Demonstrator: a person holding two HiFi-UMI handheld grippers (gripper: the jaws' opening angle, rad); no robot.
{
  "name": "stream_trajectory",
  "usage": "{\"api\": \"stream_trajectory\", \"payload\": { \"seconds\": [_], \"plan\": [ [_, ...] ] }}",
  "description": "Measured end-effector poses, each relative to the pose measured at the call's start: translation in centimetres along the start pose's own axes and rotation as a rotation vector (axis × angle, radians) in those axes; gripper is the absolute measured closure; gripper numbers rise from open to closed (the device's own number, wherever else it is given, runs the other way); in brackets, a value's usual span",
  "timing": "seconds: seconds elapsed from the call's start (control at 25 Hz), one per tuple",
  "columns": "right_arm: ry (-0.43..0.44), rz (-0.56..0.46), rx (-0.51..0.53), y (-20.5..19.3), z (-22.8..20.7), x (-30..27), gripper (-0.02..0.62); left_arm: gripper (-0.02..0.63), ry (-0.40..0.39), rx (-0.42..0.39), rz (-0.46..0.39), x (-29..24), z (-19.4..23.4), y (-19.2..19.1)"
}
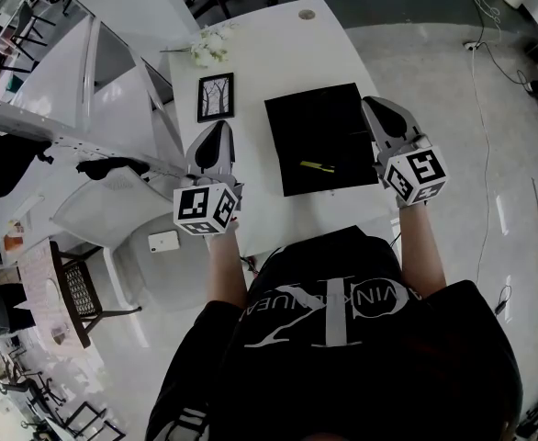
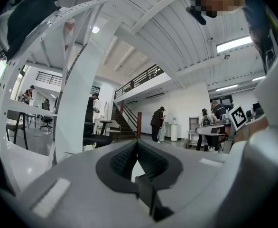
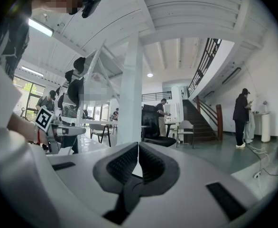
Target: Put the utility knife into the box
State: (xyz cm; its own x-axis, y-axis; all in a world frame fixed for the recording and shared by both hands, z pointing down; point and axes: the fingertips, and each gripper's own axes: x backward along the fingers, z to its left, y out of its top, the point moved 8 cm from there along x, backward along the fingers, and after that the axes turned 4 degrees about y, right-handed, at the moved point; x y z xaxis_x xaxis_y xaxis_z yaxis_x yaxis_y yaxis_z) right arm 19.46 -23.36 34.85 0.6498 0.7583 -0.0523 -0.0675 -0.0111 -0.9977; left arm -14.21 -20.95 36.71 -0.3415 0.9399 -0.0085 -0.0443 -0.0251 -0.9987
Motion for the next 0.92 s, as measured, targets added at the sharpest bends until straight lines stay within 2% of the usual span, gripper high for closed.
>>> {"api": "stream_trajectory", "payload": {
  "seconds": [0.92],
  "plan": [
    [0.008, 0.008, -0.008, -0.5, 0.13, -0.18, 0.578, 0.595, 0.003, 0.004, 0.011, -0.06, 0.27, -0.47]
  ]
}}
